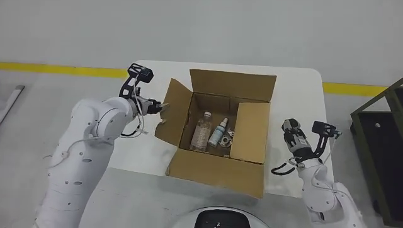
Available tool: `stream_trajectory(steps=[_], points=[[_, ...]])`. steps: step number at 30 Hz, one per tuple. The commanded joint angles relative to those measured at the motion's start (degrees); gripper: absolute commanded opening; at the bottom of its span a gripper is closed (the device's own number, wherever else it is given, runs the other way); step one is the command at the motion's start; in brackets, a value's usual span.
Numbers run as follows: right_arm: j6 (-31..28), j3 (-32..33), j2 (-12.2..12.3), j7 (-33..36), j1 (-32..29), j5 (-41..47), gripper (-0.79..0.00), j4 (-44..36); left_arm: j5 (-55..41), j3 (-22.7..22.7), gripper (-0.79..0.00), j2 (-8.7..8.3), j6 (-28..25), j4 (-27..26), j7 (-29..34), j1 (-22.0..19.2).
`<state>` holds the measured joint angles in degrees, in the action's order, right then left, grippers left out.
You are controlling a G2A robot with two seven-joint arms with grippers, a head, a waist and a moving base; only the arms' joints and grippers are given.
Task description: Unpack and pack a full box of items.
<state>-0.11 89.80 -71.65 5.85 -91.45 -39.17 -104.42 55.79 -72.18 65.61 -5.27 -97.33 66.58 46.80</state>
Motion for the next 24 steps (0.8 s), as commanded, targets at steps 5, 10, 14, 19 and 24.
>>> stream_trajectory(steps=[5, 10, 14, 19, 24], points=[[0.1, -2.7, -0.4, -2.6, -0.2, -0.7, -0.785, 3.6, -3.6, -1.0, 0.0, -0.14, -2.8, -1.1, -1.8, -1.0], [-0.7, -6.5, -0.8, -3.3, 1.3, -2.2, -0.785, 6.5, -6.2, -0.7, 0.0, -0.11, -3.6, -2.3, -3.3, -1.1], [-0.9, -9.8, -1.3, -3.5, 3.4, -3.2, -0.785, 9.1, -9.3, 0.3, 0.0, 0.07, -4.4, -3.2, -4.8, -1.2], [-1.3, -13.6, -1.9, -3.7, 6.6, -3.9, -0.785, 12.0, -11.0, 1.8, 0.0, 0.21, -5.2, -4.3, -6.0, -1.6], [-0.5, -16.4, -2.5, -3.8, 9.9, -4.5, -0.785, 13.9, -12.4, 3.3, 0.0, 0.33, -5.6, -5.0, -6.5, -1.9]])
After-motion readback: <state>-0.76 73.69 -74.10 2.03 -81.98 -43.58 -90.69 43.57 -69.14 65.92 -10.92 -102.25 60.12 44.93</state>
